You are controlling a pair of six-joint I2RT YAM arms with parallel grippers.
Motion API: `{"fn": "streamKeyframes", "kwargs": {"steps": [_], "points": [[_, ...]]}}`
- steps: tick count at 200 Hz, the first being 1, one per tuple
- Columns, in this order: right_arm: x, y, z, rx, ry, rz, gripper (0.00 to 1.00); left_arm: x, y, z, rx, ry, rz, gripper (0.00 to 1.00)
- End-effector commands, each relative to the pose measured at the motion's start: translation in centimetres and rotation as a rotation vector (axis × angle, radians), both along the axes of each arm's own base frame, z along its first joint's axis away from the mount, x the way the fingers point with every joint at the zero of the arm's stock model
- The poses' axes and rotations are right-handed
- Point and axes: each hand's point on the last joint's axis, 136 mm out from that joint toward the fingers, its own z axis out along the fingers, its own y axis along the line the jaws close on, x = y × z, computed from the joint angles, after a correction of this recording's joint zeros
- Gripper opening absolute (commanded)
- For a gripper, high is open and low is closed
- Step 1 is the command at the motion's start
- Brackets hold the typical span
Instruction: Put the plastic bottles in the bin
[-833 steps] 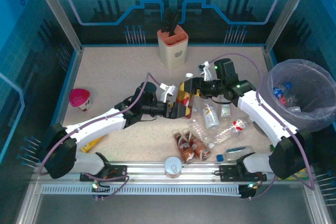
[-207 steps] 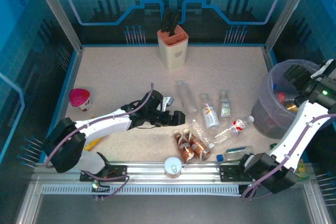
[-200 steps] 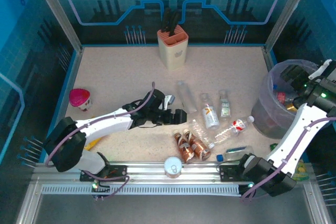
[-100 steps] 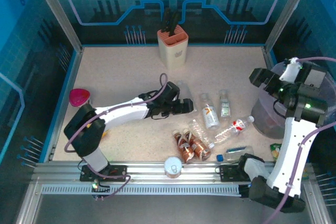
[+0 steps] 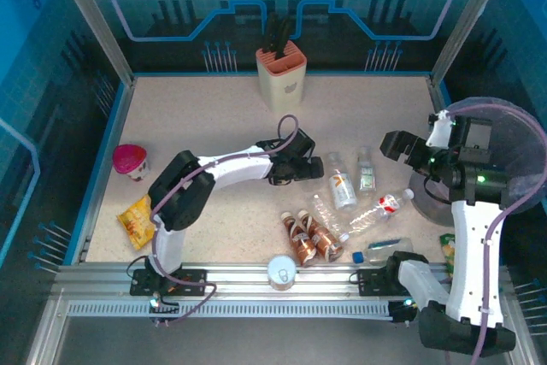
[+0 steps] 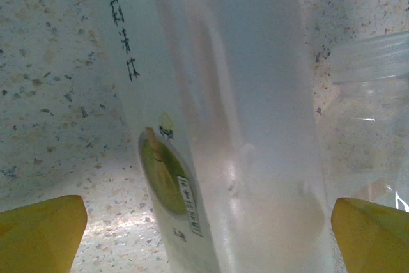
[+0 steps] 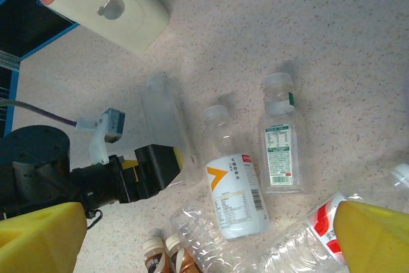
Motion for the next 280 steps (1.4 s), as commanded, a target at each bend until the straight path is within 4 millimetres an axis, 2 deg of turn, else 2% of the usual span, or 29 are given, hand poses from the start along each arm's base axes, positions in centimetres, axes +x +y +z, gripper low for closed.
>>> {"fn": "streamKeyframes", "kwargs": {"steps": [1,41,80,114,138,179,220,254,280], "points": [[0.0,0.7,-0.2,0.014,-0.003,0.015,1.00,-0.4,0.0,-1.1,0.031,0.036,0.005,0.97],[-0.3,2.2,-0.7,0.068,-0.004,0.067,1.00,-0.2,-0.1,-1.5,0.036,0.031,-0.007,0.83],[-0.6,2.8,-0.7,0.097,-0.007,0.091,1.00,0.1,0.9,-1.2,0.065,0.021,-0.005,0.66],[-0.6,3.5,-0.9,0.108,-0.003,0.108,1.00,0.4,1.9,0.5,0.071,-0.029,-0.022,0.60],[-0.1,4.9,-0.8,0.158,-0.014,0.146,1.00,0.3,1.2,2.8,0.014,-0.103,-0.115,0.58],[1.6,8.8,-0.9,0.264,-0.031,0.245,1.00,-1.6,0.4,7.6,-0.148,-0.254,-0.288,0.53],[4.1,12.4,-2.6,0.313,-0.011,0.321,1.00,-5.2,-1.0,11.7,-0.385,-0.324,-0.435,0.44],[6.3,13.3,-4.6,0.305,0.018,0.327,1.00,-7.8,-2.1,13.6,-0.582,-0.325,-0.500,0.39],[7.4,13.6,-6.0,0.314,0.038,0.313,0.99,-8.7,-2.4,13.0,-0.604,-0.301,-0.524,0.36]]}}
